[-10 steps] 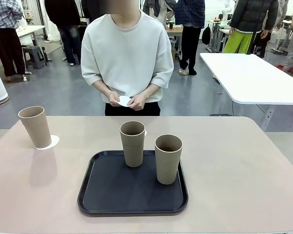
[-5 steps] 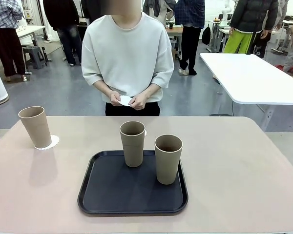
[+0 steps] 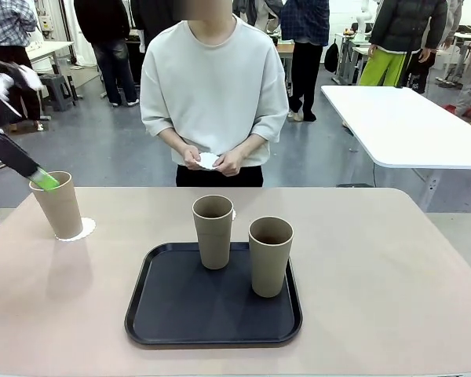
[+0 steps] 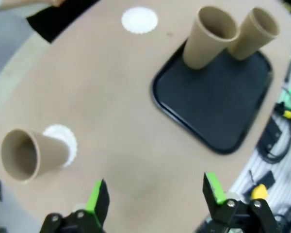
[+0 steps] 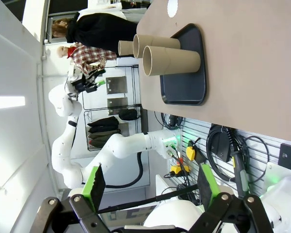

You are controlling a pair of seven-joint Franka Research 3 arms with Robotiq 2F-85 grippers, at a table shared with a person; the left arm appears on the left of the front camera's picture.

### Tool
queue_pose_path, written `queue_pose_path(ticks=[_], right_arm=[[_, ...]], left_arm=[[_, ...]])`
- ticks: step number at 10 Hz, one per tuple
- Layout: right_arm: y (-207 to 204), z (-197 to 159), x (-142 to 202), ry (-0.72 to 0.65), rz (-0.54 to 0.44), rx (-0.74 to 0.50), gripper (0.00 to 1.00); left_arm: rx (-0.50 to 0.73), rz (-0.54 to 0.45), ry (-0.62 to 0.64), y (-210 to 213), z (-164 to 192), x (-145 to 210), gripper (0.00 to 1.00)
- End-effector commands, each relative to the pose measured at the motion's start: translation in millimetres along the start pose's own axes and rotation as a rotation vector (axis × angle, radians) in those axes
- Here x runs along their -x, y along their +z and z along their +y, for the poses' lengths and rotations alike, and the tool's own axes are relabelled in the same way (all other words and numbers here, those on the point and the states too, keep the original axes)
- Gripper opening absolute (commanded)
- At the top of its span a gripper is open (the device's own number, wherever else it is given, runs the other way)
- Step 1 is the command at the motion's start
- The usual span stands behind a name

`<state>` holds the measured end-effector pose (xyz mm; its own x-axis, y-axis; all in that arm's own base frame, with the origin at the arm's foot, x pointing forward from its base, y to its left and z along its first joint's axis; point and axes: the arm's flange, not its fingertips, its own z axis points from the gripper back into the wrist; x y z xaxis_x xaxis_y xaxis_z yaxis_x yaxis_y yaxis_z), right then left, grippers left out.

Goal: Place coasters on the table and set cups on them.
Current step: Take one Reusable plastic cup from the Flat Tray and place it on a coaster set by the human.

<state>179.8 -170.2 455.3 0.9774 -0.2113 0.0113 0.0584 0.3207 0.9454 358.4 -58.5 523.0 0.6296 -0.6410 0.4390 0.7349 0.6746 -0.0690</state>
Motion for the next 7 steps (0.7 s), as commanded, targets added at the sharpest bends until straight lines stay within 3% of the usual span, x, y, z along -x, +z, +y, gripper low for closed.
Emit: queue_pose_path(ticks=[1,4,5,6,7], right_arm=[[0,0,1,0.009,-0.001,-0.012,1.00],[0,0,1,0.009,-0.001,-0.012,1.00],[0,0,1,0.009,-0.001,-0.012,1.00],[0,0,1,0.009,-0.001,-0.012,1.00],[0,0,1,0.009,-0.001,-0.012,1.00]], left_arm=[[-0.063,0.063,0.008,-37,4,-10,1.00],[-0.122,0.118,-0.157,-78,-2,-6,1.00],[-0.102,0.072,-0.168,-78,1,4,1.00],[0.034,0.004,-0.077,-58,9,31,1.00],[-0.097,0.115,-0.141,-80,-4,-9,1.00]])
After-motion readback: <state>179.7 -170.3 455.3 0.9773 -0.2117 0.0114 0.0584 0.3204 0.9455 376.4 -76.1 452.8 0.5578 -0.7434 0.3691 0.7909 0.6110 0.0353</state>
